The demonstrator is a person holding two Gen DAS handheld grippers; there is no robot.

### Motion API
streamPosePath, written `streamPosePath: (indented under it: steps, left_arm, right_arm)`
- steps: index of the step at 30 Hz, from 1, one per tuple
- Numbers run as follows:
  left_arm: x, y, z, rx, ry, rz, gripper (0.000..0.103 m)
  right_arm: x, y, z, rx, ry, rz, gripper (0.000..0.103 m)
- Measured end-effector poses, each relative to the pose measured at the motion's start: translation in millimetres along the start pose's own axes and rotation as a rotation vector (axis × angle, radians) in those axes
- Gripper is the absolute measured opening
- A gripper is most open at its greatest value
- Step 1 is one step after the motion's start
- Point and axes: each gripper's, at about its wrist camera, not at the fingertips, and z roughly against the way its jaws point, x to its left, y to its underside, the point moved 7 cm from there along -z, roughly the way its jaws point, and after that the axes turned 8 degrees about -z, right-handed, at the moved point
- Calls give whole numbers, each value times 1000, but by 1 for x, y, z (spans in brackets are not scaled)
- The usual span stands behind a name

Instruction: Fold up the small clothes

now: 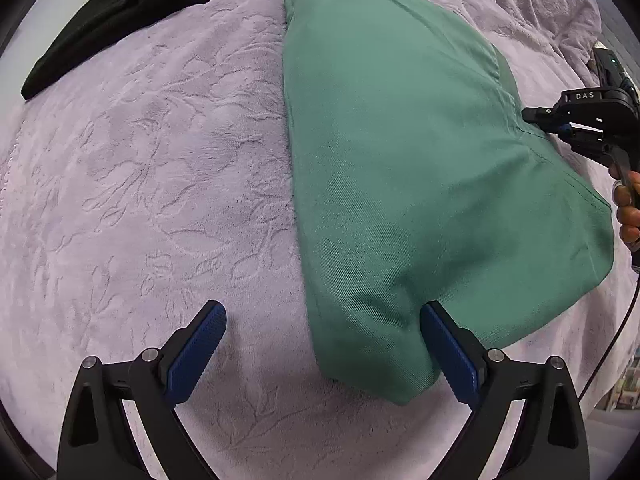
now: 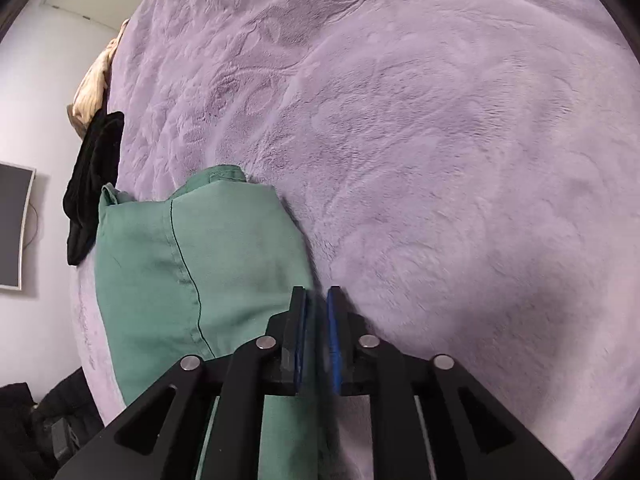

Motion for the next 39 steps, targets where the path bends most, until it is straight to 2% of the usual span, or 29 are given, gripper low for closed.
streamPosePath:
  steps: [1, 2, 3, 5, 7, 8, 9, 12, 14, 16, 17, 18, 19, 22, 25, 31, 32, 34, 35, 36, 39]
  left_arm:
    - [1, 0, 5, -2, -6, -7, 98]
    - [4, -1, 12, -10, -15, -11, 98]
    - [7, -2, 18, -24, -19, -9, 98]
    - [15, -6, 29, -50, -14, 16, 98]
    - [23, -12, 36, -63, -14, 51, 98]
    - [25, -16, 37, -66, -17, 64, 98]
    - [29, -20, 34, -68, -21, 77, 98]
    - [24, -34, 32, -76, -20, 95, 98]
    - [15, -41, 27, -82, -16, 80, 98]
    - [9, -39, 16, -54, -22, 60, 98]
    - [7, -38, 9, -30, -19, 59, 98]
    - [7, -36, 0, -12, -4, 66, 98]
    - [5, -35, -4, -3, 16, 76, 98]
    - [-1, -33, -5, 5, 28, 71, 98]
    - [-4, -32, -3, 5, 11, 57, 98]
    - [-8, -27, 1, 12, 8, 65, 98]
    - [-5, -26, 3, 12, 6, 61, 98]
    - [-4, -24, 7, 15, 0, 54, 98]
    - [-3, -24, 8, 16, -1, 52, 98]
    - [-2, -24, 9, 18, -2, 52, 98]
    - [-1, -23, 12, 17, -8, 54, 98]
  right_arm:
    - [-3, 7, 14, -1, -16, -12, 32]
    - [-6, 14, 26, -6, -35, -18, 57]
    - [-8, 24, 40, -20, -50, -18, 74]
    - [-8, 46, 65, -49, -64, -2, 74]
    - [-2, 69, 81, -56, -95, 10, 64]
    - [5, 78, 83, -52, -119, 19, 48]
    - [13, 87, 85, -45, -138, 28, 37]
    - [42, 114, 81, -7, -187, 95, 32]
    - [51, 126, 66, 10, -138, 166, 32]
    - [40, 129, 43, 24, -41, 194, 32]
    - [29, 128, 33, 30, 2, 188, 23]
    - [15, 127, 22, 50, 24, 166, 3]
    - [0, 126, 14, 70, 30, 123, 0]
    - [-17, 128, 16, 98, -62, 23, 0]
    - [-13, 137, 27, 110, -40, 64, 0]
    - [-6, 135, 59, 90, -80, 75, 4]
    - [-6, 133, 62, 87, -82, 72, 8]
    - [-8, 126, 66, 76, -80, 65, 25]
    - [-9, 123, 67, 70, -75, 62, 44]
    - [-10, 121, 69, 60, -70, 59, 58]
    - [-12, 116, 71, 56, -79, 59, 60]
